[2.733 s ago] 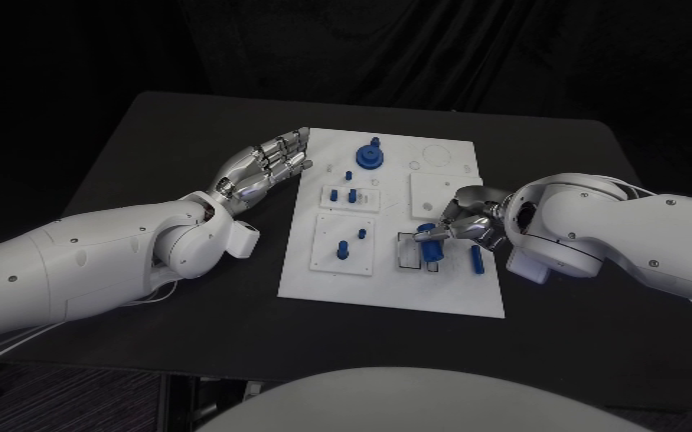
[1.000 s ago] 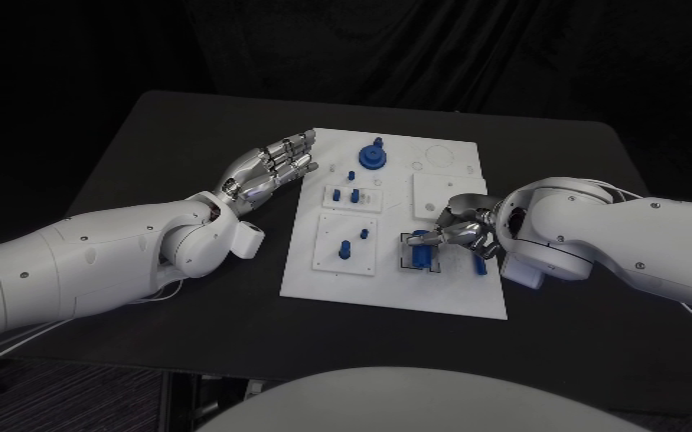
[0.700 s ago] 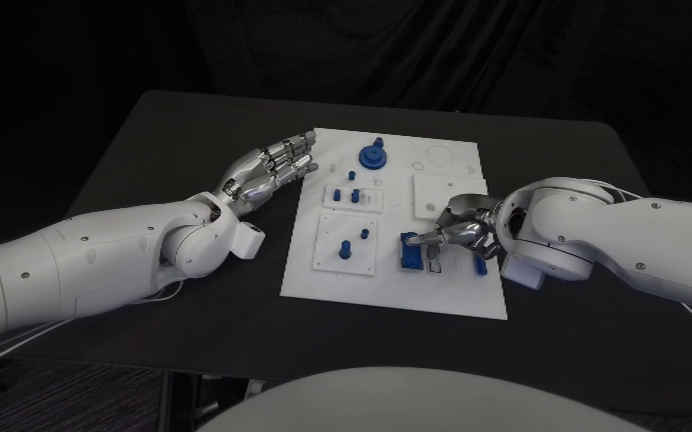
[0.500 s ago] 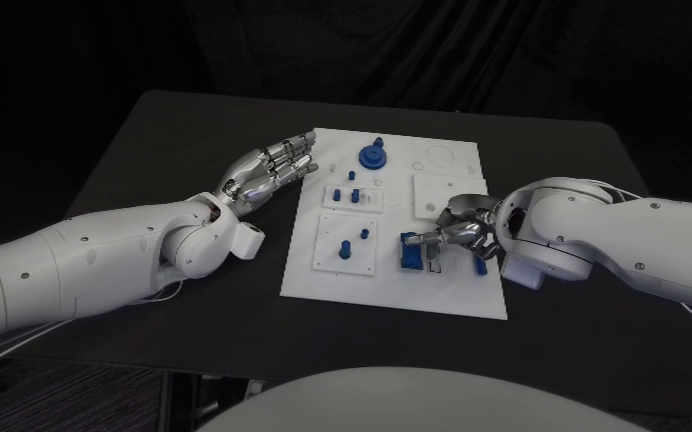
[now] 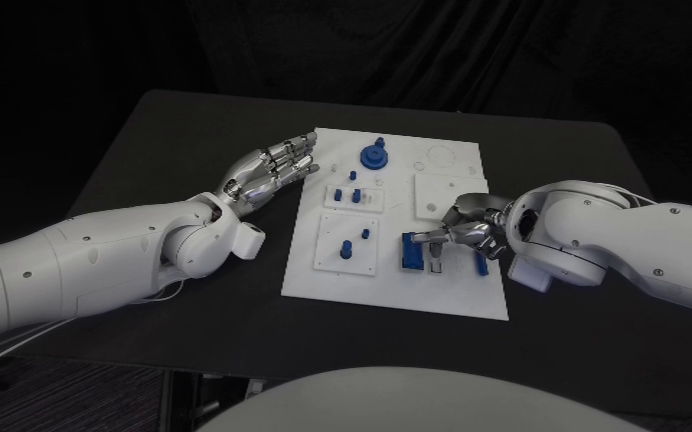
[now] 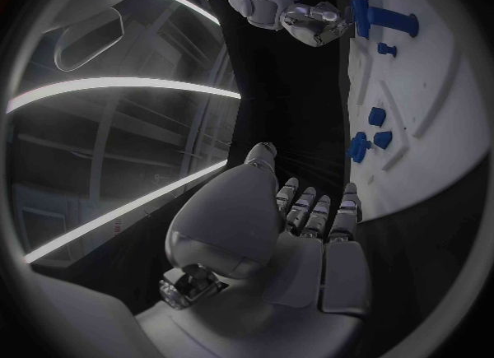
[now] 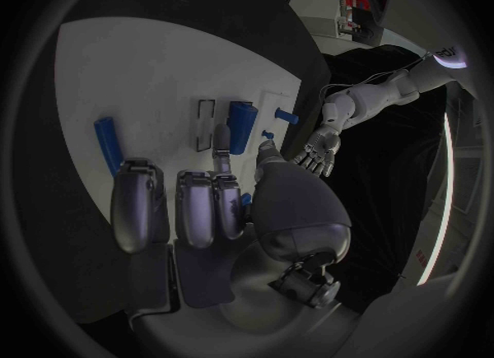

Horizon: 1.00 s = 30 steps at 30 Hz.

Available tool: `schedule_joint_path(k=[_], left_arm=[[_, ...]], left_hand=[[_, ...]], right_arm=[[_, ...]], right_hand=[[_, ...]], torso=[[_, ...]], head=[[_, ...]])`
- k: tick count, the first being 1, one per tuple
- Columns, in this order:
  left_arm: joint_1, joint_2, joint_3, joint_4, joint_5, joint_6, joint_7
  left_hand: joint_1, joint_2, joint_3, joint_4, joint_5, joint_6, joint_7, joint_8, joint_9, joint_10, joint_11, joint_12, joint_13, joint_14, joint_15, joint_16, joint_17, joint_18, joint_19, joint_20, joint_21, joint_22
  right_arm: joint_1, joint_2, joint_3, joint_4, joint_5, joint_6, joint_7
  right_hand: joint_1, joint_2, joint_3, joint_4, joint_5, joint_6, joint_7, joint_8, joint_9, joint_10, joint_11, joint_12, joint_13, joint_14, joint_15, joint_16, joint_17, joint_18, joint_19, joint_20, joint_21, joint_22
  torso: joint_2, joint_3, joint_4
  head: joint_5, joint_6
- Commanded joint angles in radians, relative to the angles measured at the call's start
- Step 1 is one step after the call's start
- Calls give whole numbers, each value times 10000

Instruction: Assemble the parts on the task board

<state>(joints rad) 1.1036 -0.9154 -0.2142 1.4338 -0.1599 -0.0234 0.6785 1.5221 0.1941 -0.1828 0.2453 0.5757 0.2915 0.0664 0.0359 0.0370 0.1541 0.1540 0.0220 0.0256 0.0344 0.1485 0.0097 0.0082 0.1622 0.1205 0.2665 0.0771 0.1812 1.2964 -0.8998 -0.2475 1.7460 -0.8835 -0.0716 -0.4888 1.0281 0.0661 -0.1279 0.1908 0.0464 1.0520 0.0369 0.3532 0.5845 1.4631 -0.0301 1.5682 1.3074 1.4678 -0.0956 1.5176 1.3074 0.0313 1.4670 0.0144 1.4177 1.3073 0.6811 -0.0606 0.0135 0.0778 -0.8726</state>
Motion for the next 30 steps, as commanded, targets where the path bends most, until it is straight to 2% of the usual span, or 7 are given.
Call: schedule_joint_path(k=[1,3,10,15,16,20,30], left_arm=[[-27,-1,7,17,-8,136,604],[-31,3,7,16,-8,139,605],[-48,8,7,23,-8,148,604],[-54,5,7,27,-8,157,594],[-55,5,7,28,-8,158,593],[-57,6,7,31,-8,160,589],[-60,-2,7,34,-8,174,584]], left_hand=[[85,23,-2,-48,62,42,58,49,8,47,-3,41,9,-10,60,29,15,188,0,34,34,10],[85,23,-2,-48,62,42,58,49,8,47,-3,41,9,-10,60,29,15,188,0,34,34,10],[93,24,9,-68,81,103,99,63,16,72,-8,45,13,-2,61,32,17,190,8,34,40,14],[97,24,13,-75,96,117,106,65,18,87,-5,48,15,2,61,34,18,190,11,33,42,16],[99,24,16,-80,103,131,111,68,19,89,-3,48,15,4,63,35,19,190,15,34,45,21],[106,23,22,-92,117,147,122,71,21,106,3,51,18,7,68,36,19,190,15,34,45,16],[123,26,43,-127,147,205,151,81,27,140,39,57,23,19,84,40,22,188,24,39,53,19]], right_arm=[[-23,-103,4,182,-58,-562,797],[-23,-160,4,275,-183,-635,960],[-24,-365,3,560,-1008,-618,1265],[-77,-398,2,542,-1424,-392,1135],[-104,-399,2,537,-1483,-365,1113],[-194,-386,2,519,-1641,-291,1050],[-318,-321,2,504,-2217,-181,1075]], right_hand=[[321,-33,34,-164,17,-44,-82,304,290,1077,-89,26,2634,833,-52,60,1549,60,339,-37,66,2146],[472,-71,28,-240,10,-211,-146,753,739,1077,-106,26,2634,837,-108,79,1579,47,358,-57,108,2159],[810,-188,-4,-337,20,-1161,-356,3042,3164,1077,-326,26,2634,839,-221,108,1605,40,372,-195,158,2171],[977,-369,65,-315,20,-1607,-478,4139,4434,1077,-442,26,2634,824,-316,81,1534,30,387,-269,193,2182],[1020,-427,99,-305,28,-1393,-502,4697,4933,1077,-475,26,2634,822,-325,78,1524,28,394,-297,206,2187],[1063,-513,147,-286,21,-1108,-532,5274,5432,1077,-488,26,2634,824,-358,81,1529,25,395,-308,209,2188],[1254,-741,303,-315,22,-899,-565,5798,5928,1077,-514,26,2634,823,-389,82,1528,29,386,-336,192,2182]], torso=[[3,5,0],[2,6,0],[-1,6,-12],[8,8,-1],[12,12,0],[7,1,-7],[-5,-8,-11]], head=[[-8,0],[-9,0],[-15,0],[-27,0],[-37,0],[-28,0],[4,0]])
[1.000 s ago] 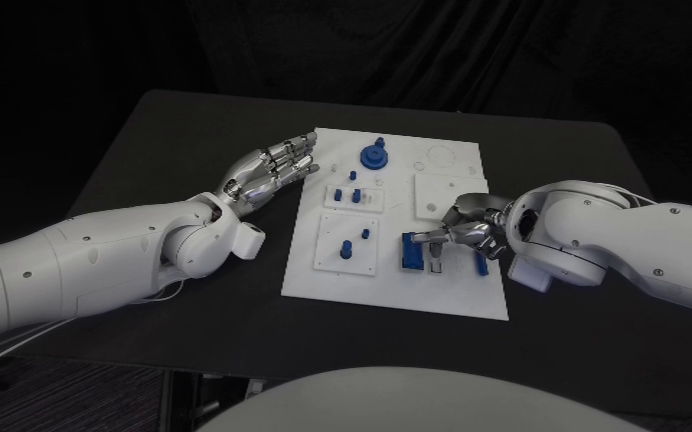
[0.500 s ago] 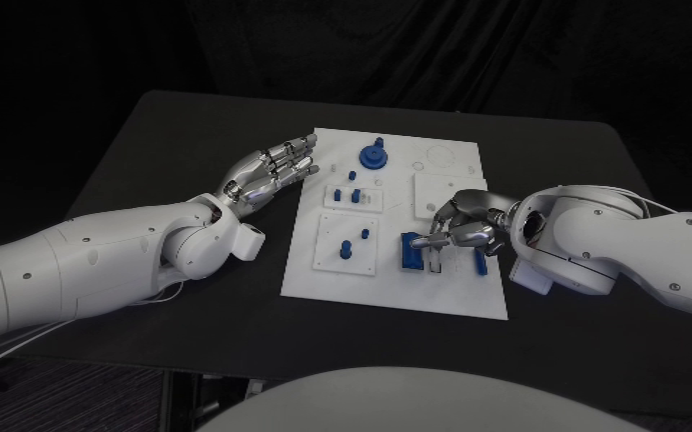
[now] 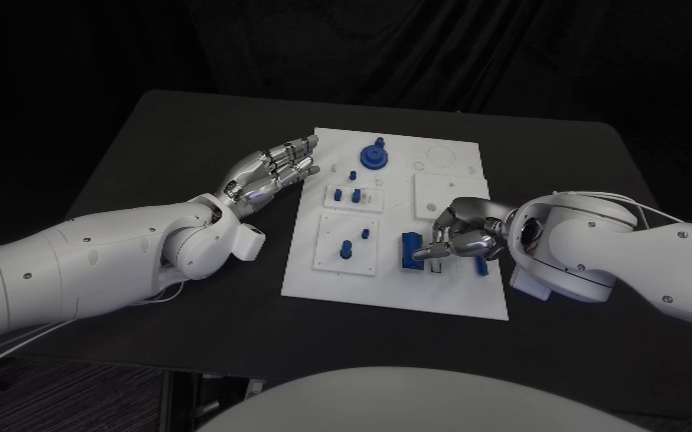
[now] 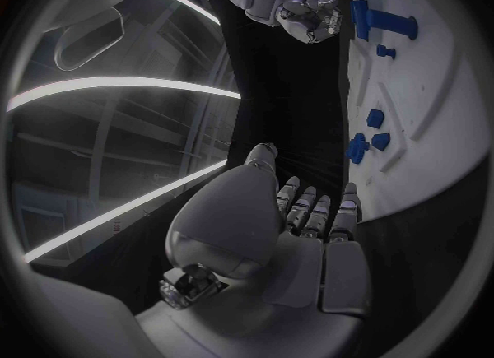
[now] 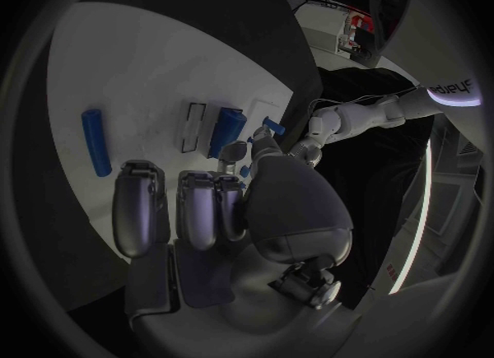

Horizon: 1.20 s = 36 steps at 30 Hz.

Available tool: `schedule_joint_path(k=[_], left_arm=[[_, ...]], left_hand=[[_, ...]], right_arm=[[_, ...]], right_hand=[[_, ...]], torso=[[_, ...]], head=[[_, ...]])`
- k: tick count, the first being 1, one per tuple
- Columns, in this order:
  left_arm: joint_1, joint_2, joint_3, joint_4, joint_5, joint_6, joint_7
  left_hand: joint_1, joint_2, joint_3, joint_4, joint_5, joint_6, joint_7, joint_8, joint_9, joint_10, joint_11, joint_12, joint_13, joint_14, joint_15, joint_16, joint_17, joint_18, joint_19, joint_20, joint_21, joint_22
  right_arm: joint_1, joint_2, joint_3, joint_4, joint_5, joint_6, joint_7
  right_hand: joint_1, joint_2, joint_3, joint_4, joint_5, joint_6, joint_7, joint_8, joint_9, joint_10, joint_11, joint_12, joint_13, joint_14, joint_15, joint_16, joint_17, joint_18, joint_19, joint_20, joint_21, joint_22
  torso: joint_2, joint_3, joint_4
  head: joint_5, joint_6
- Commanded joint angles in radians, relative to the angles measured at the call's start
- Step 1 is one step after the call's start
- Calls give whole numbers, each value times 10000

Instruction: Assemble the parts on the task board

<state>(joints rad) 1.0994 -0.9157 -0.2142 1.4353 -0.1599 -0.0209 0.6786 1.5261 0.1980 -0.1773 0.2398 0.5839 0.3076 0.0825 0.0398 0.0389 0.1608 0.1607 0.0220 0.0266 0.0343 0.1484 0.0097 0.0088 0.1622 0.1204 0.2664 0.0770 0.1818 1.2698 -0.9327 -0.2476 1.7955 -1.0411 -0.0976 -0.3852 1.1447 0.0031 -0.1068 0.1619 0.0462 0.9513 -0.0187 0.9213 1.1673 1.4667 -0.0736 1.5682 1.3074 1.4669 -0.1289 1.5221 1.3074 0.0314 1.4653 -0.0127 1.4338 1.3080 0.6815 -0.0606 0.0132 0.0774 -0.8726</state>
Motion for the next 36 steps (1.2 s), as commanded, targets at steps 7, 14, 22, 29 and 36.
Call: schedule_joint_path(k=[7,14,22,29,36], left_arm=[[-20,5,7,-2,-9,161,590],[-24,10,7,-24,-9,168,590],[-29,19,7,-30,-9,177,581],[-32,20,7,-33,-9,187,576],[-34,14,7,-40,-9,199,553]], left_hand=[[89,-10,-2,-88,83,80,14,49,12,87,-23,59,15,26,90,43,17,188,32,41,59,17],[94,-5,8,-99,96,90,26,51,12,100,-18,61,17,30,94,45,18,188,38,43,63,21],[100,-1,16,-109,106,96,40,52,13,106,-16,62,18,39,98,48,20,187,42,44,67,23],[103,1,21,-116,113,105,47,54,13,112,-16,62,18,43,101,50,21,187,47,45,70,27],[105,3,24,-121,116,111,52,54,14,115,-15,62,19,48,104,52,22,187,53,46,74,33]], right_arm=[[-198,-13,3,108,-2525,-793,794],[-266,-3,3,148,-3353,-1035,993],[-297,40,3,53,-3535,-896,816],[-340,88,3,-16,-3560,-699,720],[-399,53,3,82,-3564,-624,674]], right_hand=[[370,-872,830,284,16,-10,-9,325,482,1041,-110,26,2633,856,-57,94,1658,101,247,-82,-282,2071],[393,-1134,1156,653,28,-74,-11,300,556,1041,-97,26,2633,860,-61,107,1681,104,239,-79,-309,2065],[451,-1046,1290,767,26,-107,-9,279,586,1041,-96,26,2633,854,-59,97,1656,109,230,-78,-334,2059],[488,-996,1326,773,25,-135,-10,251,582,1041,-95,26,2633,854,-58,99,1661,109,229,-77,-340,2058],[451,-1035,1309,821,24,-100,-6,279,609,1041,-95,26,2633,854,-58,99,1660,111,228,-77,-346,2056]], torso=[[3,-1,6],[-3,-1,7],[-6,7,2],[-2,1,11],[4,-6,13]], head=[[12,0],[-6,0],[16,0],[21,0],[49,0]])
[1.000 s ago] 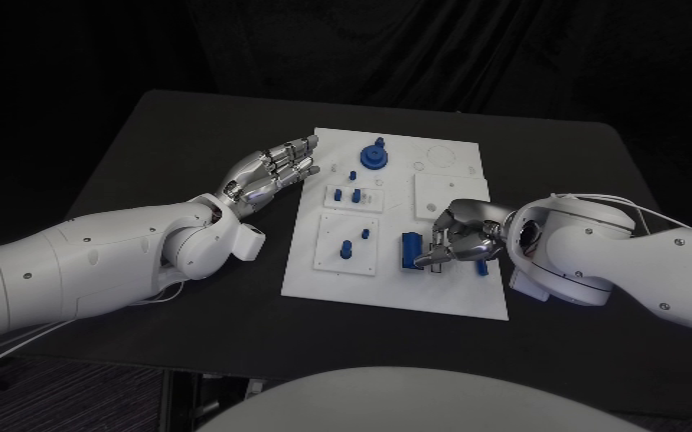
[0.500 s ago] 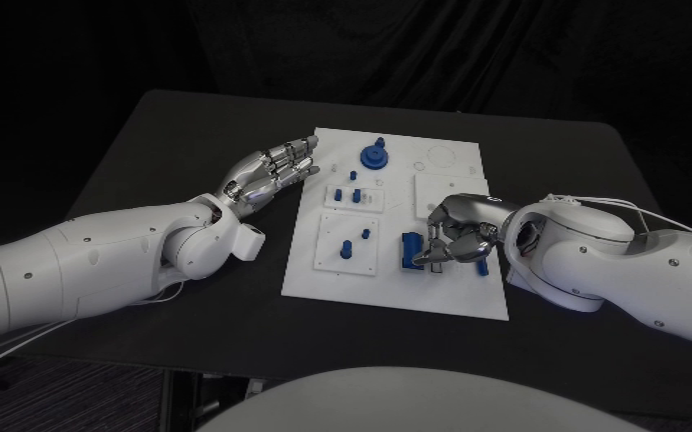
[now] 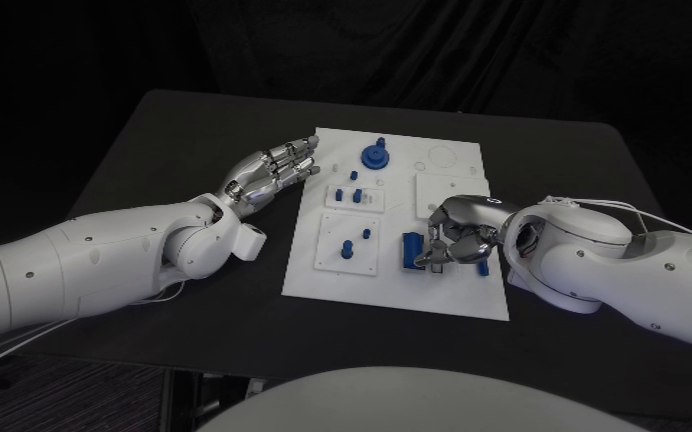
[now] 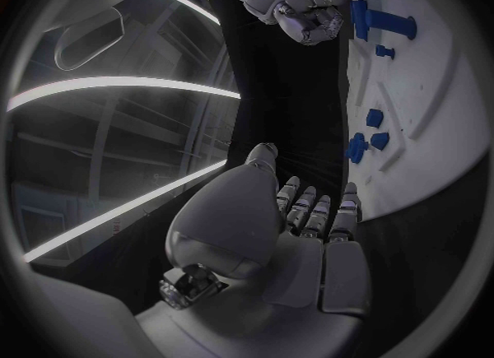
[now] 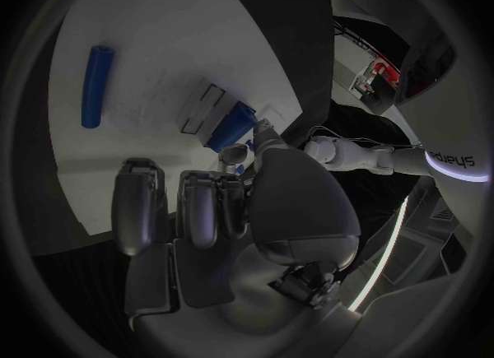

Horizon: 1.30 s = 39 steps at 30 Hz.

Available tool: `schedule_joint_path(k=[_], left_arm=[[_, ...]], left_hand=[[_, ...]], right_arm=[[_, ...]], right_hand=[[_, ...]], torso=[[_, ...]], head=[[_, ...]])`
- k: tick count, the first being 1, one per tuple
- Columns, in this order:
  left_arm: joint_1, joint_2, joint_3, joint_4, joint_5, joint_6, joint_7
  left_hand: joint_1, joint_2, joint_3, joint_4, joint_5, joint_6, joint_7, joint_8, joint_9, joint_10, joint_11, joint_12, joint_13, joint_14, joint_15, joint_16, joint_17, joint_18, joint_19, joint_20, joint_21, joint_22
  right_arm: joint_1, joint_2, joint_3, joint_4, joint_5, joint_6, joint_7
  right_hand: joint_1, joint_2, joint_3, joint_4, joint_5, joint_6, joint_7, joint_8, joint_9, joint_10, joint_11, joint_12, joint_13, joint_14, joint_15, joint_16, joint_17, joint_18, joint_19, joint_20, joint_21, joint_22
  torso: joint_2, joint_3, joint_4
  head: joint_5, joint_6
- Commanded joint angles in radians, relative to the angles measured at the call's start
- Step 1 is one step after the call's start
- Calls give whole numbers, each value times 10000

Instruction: Assemble the parts on the task board

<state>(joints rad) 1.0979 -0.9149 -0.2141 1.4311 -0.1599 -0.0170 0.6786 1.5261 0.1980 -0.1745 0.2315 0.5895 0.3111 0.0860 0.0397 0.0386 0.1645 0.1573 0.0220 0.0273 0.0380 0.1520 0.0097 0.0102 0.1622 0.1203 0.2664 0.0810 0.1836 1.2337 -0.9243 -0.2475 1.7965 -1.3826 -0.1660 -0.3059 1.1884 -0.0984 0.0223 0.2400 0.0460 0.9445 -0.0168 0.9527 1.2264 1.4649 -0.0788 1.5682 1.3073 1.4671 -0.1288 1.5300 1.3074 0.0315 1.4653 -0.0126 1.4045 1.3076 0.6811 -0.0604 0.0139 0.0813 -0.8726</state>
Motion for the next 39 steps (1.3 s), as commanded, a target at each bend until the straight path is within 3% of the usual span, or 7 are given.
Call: schedule_joint_path(k=[1,8,16,18,28,39], left_arm=[[-20,7,7,-3,-9,160,548],[-23,16,7,-32,-9,169,528],[-26,19,7,-40,-9,175,522],[-27,22,7,-41,-9,176,520],[-30,23,7,-41,-9,182,517],[-33,36,8,-41,-9,193,512]], left_hand=[[105,3,-4,-37,60,75,17,55,16,77,19,62,12,12,68,52,8,186,53,47,34,15],[108,4,2,-47,64,72,29,54,15,79,20,62,11,19,75,55,10,185,60,51,38,19],[108,4,2,-47,64,72,29,54,15,79,20,62,11,19,75,55,10,185,60,51,38,19],[108,4,2,-47,64,72,29,54,15,79,20,62,11,19,75,55,10,185,60,51,38,19],[111,5,8,-57,68,68,41,52,13,78,23,61,11,24,82,57,11,184,68,56,45,25],[111,5,8,-57,68,68,41,52,13,78,23,61,11,24,82,57,11,184,68,56,45,25]], right_arm=[[-42,-42,2,95,-149,55,-127],[-55,-115,2,187,-149,15,-145],[-64,-130,2,146,-149,77,-131],[-70,-118,2,119,-149,94,-83],[-134,-23,2,20,-149,173,107],[-191,95,2,-151,-149,224,38]], right_hand=[[13,-22,17,44,26,-30,-25,-34,19,1059,-43,26,2635,852,-59,20,1659,110,228,-78,-53,2060],[-19,-59,9,94,26,-29,-25,-41,24,1059,-42,26,2635,855,-58,27,1676,107,233,-77,-46,2063],[-58,-326,48,386,30,7,-33,-50,63,1059,-49,26,2635,861,-62,39,1703,105,242,-79,-41,2068],[-15,-481,70,475,32,3,-36,-72,69,1059,-51,26,2635,861,-64,41,1706,109,236,-80,-59,2063],[242,-415,195,409,30,2,-39,-91,94,1059,-52,26,2635,870,-67,60,1750,113,228,-84,-82,2057],[529,-97,300,214,26,92,-30,-11,198,1059,-42,26,2635,869,-62,61,1746,116,225,-82,-103,2053]], torso=[[6,-7,5],[7,1,3],[-6,1,-2],[-7,4,-12],[0,-7,0],[2,-5,6]], head=[[14,0],[1,0],[-2,0],[8,0],[14,0],[13,0]])
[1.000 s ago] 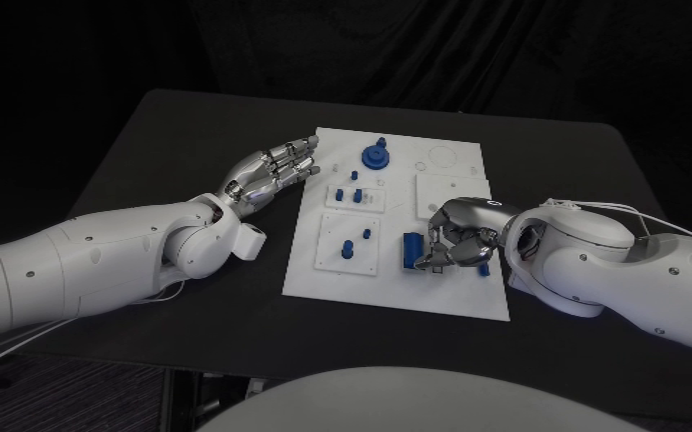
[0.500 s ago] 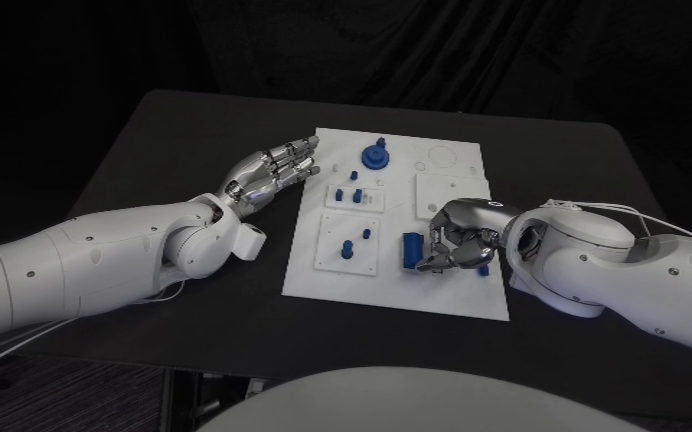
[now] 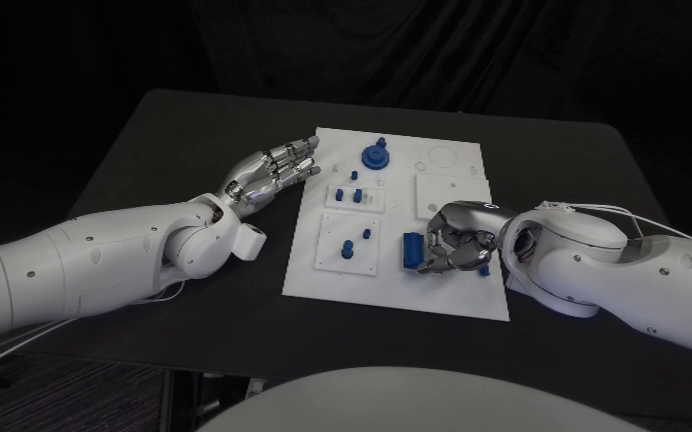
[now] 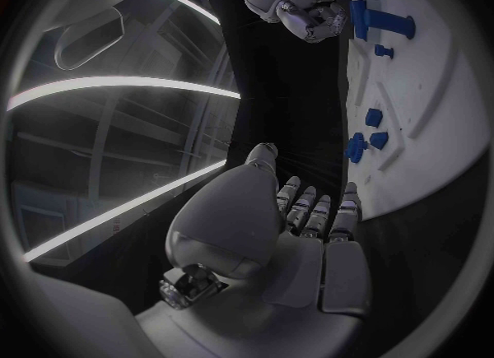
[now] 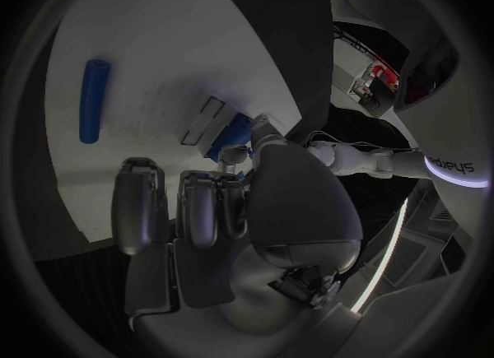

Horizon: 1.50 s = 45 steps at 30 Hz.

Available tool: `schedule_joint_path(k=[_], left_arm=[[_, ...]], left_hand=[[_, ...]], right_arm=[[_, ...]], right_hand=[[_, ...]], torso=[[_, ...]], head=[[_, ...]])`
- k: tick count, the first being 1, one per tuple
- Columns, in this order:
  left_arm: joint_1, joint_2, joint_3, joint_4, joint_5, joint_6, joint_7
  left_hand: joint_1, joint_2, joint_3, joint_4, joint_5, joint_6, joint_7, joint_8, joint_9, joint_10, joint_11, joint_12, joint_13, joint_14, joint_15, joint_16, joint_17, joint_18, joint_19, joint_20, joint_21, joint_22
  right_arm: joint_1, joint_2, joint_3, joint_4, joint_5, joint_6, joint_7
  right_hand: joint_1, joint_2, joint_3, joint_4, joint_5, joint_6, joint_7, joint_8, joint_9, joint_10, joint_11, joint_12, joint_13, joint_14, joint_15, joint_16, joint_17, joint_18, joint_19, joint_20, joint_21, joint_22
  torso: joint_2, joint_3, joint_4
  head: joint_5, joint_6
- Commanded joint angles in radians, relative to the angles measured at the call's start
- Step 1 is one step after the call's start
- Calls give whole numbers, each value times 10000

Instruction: Assemble the parts on the task board

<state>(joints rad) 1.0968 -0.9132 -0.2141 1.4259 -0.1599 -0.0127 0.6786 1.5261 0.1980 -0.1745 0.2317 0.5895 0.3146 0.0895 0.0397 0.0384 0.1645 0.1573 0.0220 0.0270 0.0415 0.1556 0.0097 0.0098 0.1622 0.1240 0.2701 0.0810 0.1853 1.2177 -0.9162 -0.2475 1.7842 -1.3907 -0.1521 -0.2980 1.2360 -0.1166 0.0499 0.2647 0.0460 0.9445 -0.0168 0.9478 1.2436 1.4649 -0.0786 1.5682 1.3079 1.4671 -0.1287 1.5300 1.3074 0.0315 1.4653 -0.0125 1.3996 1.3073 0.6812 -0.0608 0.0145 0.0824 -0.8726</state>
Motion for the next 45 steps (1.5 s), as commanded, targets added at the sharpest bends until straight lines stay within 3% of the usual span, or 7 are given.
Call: schedule_joint_path(k=[1,22,32,34,35,38,45], left_arm=[[-22,18,8,11,-9,150,513],[-26,14,8,28,-9,168,496],[-28,10,8,29,-9,179,500],[-28,-3,8,35,-9,173,501],[-28,-11,8,36,-9,168,502],[-29,-28,8,36,-9,156,500],[-30,-60,8,60,-9,129,498]], left_hand=[[111,5,9,-59,68,32,6,52,15,79,24,60,13,-12,46,57,16,184,31,19,45,8],[114,13,24,-77,78,35,20,49,14,82,31,59,13,-13,51,57,15,183,38,25,50,6],[127,37,51,-98,90,68,46,54,17,91,32,59,13,-15,53,56,14,183,44,29,54,4],[130,39,55,-102,91,68,49,54,17,95,32,59,14,-14,53,56,14,183,42,29,54,2],[130,39,55,-102,91,68,49,54,17,95,32,59,14,-14,53,56,14,183,42,29,54,2],[133,41,59,-107,93,81,50,56,19,99,33,60,15,-11,52,58,15,183,47,29,57,7],[143,42,69,-122,101,93,58,58,20,114,34,62,17,-6,50,59,16,183,53,30,62,12]], right_arm=[[-32,27,3,-47,-68,100,-48],[-38,246,4,-254,-68,358,-253],[-37,159,4,-160,-69,315,-183],[-36,42,4,-60,-53,179,-52],[-32,-40,5,8,-8,85,31],[35,-314,6,231,202,-167,237],[569,-1140,5,713,770,-185,115]], right_hand=[[70,117,30,-53,27,93,-30,37,30,1059,-42,26,2629,868,-63,61,1745,116,226,-83,-54,2057],[124,439,9,-242,24,383,-30,312,225,1059,-37,26,2629,862,-59,50,1714,121,218,-79,-82,2050],[-192,-158,-247,142,33,429,-48,271,256,1059,-49,26,2629,862,-63,54,1723,131,201,-80,-134,2037],[-405,-337,-299,302,33,166,-49,-57,96,1059,-59,26,2629,860,-68,50,1711,133,199,-82,-144,2035],[-908,-171,-480,279,29,-888,-27,-1341,-593,1059,-43,26,2629,855,-62,40,1686,138,190,-82,-171,2027],[-1418,120,-819,226,92,-671,194,-3038,-2143,1059,175,26,2629,840,91,8,1610,150,151,48,-288,1996],[-2037,724,-1031,224,21,-192,317,-4100,-3262,1059,248,26,2629,854,182,36,1666,148,185,122,-248,2014]], torso=[[1,-1,0],[4,-8,-3],[1,-3,3],[1,-1,-5],[0,2,-6],[0,3,-9],[-5,6,-23]], head=[[11,0],[51,0],[63,0],[81,0],[90,0],[96,0],[83,0]])
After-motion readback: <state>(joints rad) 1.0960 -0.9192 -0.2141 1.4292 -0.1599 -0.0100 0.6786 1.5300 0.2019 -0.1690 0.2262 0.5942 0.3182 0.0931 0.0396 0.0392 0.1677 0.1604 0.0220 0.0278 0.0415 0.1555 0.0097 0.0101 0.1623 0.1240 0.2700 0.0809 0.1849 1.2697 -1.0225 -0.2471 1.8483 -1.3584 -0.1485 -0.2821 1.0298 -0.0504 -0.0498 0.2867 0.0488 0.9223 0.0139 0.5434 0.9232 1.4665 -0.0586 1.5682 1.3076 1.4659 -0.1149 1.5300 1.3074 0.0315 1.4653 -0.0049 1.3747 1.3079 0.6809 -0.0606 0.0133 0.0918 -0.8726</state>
